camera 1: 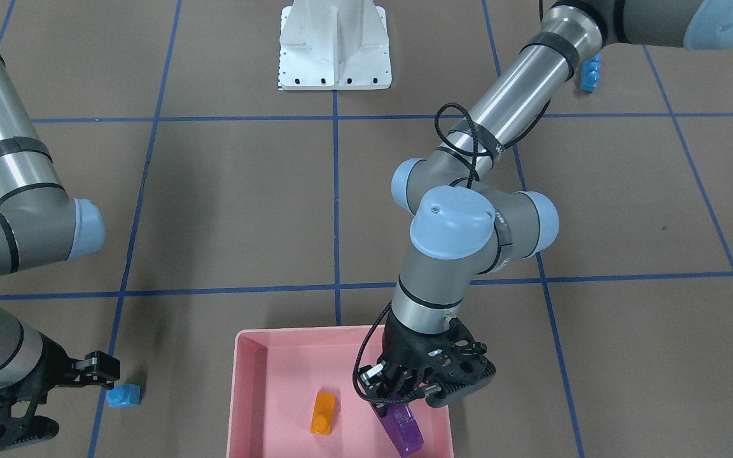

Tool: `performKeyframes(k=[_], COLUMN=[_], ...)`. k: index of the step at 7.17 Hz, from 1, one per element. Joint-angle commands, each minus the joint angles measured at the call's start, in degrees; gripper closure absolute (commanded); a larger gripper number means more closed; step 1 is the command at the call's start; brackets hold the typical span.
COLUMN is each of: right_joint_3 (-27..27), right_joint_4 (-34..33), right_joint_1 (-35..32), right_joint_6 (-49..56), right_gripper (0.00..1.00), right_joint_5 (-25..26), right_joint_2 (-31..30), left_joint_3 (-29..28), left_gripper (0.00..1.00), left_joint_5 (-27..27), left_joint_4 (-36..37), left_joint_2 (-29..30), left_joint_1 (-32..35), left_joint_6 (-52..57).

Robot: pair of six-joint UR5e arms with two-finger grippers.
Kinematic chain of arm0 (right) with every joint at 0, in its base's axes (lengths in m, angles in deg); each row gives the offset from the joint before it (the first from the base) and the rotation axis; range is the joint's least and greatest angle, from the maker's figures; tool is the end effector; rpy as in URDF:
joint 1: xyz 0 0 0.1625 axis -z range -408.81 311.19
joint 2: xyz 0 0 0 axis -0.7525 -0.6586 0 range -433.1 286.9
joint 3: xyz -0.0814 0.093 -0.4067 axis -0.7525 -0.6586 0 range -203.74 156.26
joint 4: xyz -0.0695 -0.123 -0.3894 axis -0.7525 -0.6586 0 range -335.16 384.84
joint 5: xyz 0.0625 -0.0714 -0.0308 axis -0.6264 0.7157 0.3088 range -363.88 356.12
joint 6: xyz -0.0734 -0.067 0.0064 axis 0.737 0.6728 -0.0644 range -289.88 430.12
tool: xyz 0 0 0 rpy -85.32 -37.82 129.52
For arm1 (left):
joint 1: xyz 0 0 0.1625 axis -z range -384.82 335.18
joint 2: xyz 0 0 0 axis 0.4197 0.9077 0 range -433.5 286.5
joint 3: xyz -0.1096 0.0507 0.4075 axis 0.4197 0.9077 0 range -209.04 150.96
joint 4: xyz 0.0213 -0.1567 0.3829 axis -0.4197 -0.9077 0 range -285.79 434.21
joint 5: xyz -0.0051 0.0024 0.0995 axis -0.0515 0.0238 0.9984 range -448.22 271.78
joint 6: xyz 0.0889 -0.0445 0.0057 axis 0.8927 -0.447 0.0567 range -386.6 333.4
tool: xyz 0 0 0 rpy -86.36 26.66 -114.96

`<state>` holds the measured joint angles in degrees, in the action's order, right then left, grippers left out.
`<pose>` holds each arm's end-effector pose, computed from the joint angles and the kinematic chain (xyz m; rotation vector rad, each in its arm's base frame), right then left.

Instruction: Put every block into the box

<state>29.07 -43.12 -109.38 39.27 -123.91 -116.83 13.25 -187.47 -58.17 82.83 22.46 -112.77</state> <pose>-0.3323 -0.7590 0.4166 0.2024 -0.7082 -0.1188 0.5213 -0.7372 0.1684 0.3320 1.0382 -0.5974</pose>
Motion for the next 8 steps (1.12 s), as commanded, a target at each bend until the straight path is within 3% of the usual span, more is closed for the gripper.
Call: performKeyframes(k=[1,2,3,6,7,8], right_joint_3=[-8.31,-9.13,-11.92,-13.34,-13.35,-13.44], right_joint_4=[5.01,5.03,5.03,5.03,4.94,4.94], right_joint_1=[1.68,2.38,2.56,4.05,4.05,4.05], right_joint_6=[-4.03,-5.35,-5.36,-5.45,-5.45,-5.53], right_gripper=[0.00,0.00,0.00,0.02,0.17,0.64], right_joint_5=[1.37,3.29,4.35,4.98,4.89,4.63], right_joint_2=[5.03,5.32,7.50,6.73,6.64,6.47], left_joint_3=[-1.77,-1.50,-0.72,1.65,2.53,4.80], left_gripper=[0.73,0.01,0.00,0.00,0.00,0.00], left_joint_5=[1.43,1.34,1.16,1.08,0.38,-0.59], left_joint_4=[-0.16,-0.16,-0.07,0.19,0.45,1.24], left_joint_2=[1.08,1.08,1.08,1.08,1.08,1.08], left_joint_1=[-1.57,-1.57,-1.48,-1.13,-0.61,0.00], left_joint_6=[0.04,1.35,1.36,1.53,1.53,1.53])
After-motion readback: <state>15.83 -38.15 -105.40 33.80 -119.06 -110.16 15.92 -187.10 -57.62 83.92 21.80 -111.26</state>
